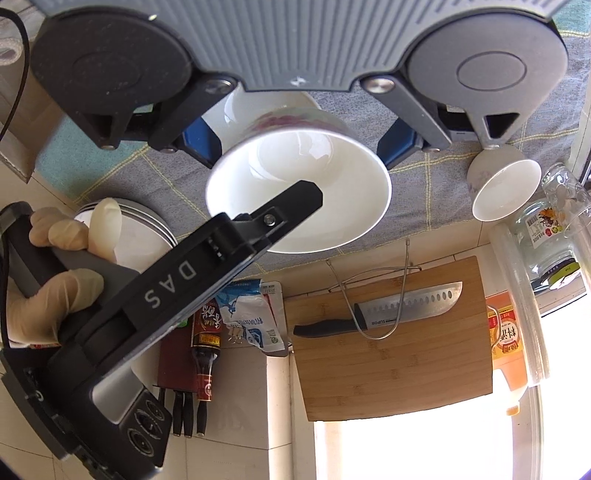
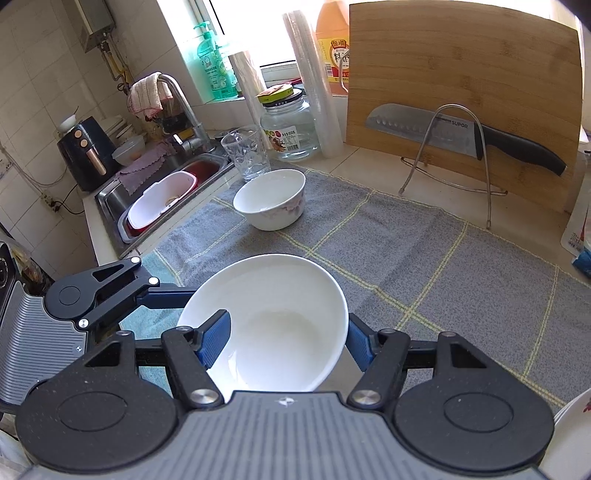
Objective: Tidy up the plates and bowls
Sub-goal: 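Carry the pink-flower bowl with the right gripper and lower it into the white bowl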
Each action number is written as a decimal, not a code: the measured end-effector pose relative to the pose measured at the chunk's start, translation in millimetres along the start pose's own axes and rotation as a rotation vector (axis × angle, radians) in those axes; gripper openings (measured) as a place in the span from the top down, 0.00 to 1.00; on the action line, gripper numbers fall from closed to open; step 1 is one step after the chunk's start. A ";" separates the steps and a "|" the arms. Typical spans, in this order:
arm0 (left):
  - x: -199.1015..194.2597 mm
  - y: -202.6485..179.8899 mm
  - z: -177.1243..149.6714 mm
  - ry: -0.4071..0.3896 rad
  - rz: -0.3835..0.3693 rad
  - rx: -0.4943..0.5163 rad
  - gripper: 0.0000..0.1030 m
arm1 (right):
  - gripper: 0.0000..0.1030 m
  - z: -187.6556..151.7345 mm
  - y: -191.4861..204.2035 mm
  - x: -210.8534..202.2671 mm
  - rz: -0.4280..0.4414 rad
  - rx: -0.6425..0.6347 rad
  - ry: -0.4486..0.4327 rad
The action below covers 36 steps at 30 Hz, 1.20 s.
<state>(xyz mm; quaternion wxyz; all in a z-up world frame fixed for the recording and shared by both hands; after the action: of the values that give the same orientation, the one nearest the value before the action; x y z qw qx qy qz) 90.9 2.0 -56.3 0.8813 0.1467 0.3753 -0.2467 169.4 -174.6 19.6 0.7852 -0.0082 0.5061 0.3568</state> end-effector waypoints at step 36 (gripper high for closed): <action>29.3 -15.3 -6.9 0.113 -0.066 0.029 0.12 | 0.28 -32.8 -20.4 18.2 -0.016 0.103 0.041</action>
<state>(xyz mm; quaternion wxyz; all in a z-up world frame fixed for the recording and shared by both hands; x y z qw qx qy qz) 95.9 -17.2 -83.6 0.8480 0.1607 0.4253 -0.2725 159.5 -192.1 -18.1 0.7769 0.0209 0.5396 0.3237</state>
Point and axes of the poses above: each gripper's, at about its wrist camera, not at the fingertips, and x roughly the way its jaws point, y to its left, z to its top, the point moved 1 cm from there along x, roughly the way its jaws point, and after that the axes turned 11 degrees about y, right-handed, at the moved point
